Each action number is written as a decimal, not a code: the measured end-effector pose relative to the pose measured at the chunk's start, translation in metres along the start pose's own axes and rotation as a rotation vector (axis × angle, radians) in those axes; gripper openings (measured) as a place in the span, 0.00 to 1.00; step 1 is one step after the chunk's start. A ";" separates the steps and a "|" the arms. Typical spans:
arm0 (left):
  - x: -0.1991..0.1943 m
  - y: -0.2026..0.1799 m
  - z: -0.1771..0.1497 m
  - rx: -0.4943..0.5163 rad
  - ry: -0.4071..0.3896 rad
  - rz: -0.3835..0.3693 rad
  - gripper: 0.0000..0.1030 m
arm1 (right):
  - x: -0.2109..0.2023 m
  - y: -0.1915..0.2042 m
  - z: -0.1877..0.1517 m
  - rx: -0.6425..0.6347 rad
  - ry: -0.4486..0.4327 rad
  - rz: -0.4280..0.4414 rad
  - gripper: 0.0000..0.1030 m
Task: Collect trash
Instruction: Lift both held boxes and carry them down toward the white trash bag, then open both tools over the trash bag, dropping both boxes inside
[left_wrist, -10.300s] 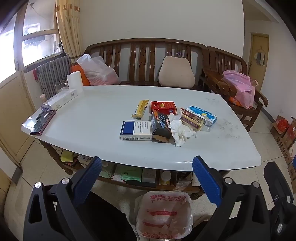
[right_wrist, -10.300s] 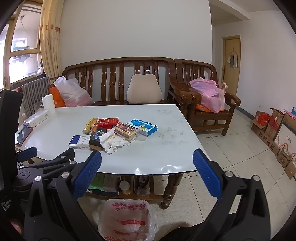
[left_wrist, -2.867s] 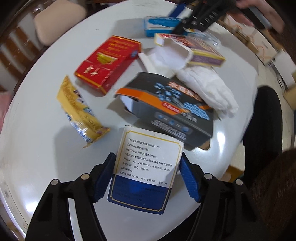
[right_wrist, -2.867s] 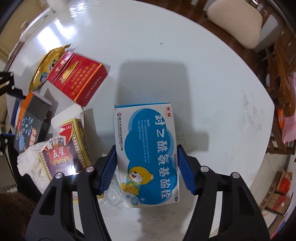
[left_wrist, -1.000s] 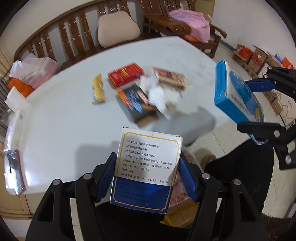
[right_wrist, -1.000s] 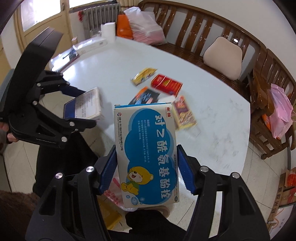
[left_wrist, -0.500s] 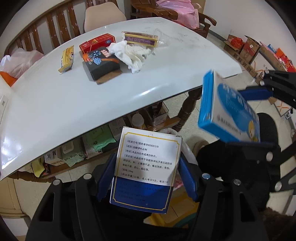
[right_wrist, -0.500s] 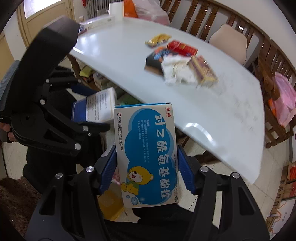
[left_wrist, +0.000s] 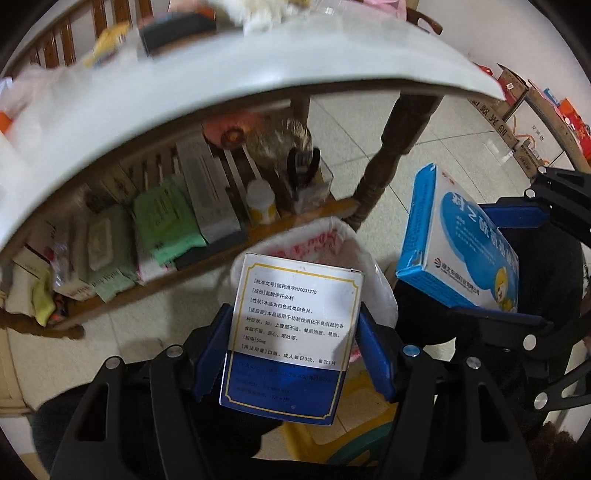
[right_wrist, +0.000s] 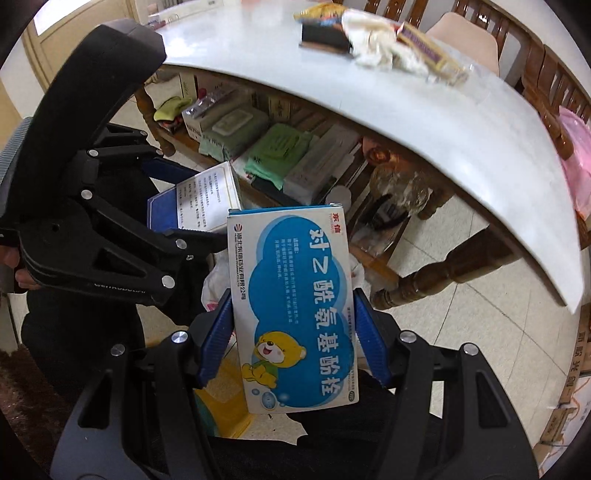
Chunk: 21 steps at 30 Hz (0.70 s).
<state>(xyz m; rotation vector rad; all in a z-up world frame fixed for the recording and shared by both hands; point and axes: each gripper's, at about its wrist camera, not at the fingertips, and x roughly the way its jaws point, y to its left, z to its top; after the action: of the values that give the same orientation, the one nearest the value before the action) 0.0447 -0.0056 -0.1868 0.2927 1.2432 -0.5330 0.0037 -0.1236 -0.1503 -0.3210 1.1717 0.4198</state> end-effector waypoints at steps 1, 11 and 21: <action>0.004 0.001 0.000 -0.002 0.007 -0.001 0.62 | 0.006 0.000 0.001 0.005 0.007 0.003 0.60; 0.068 0.009 -0.004 -0.038 0.124 -0.026 0.62 | 0.061 -0.012 -0.007 0.062 0.064 0.025 0.60; 0.119 0.025 0.008 -0.114 0.217 -0.090 0.62 | 0.115 -0.020 -0.016 0.102 0.143 0.040 0.60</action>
<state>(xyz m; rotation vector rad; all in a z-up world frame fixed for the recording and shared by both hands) 0.0911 -0.0155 -0.2989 0.2029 1.4970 -0.5148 0.0380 -0.1310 -0.2631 -0.2426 1.3360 0.3750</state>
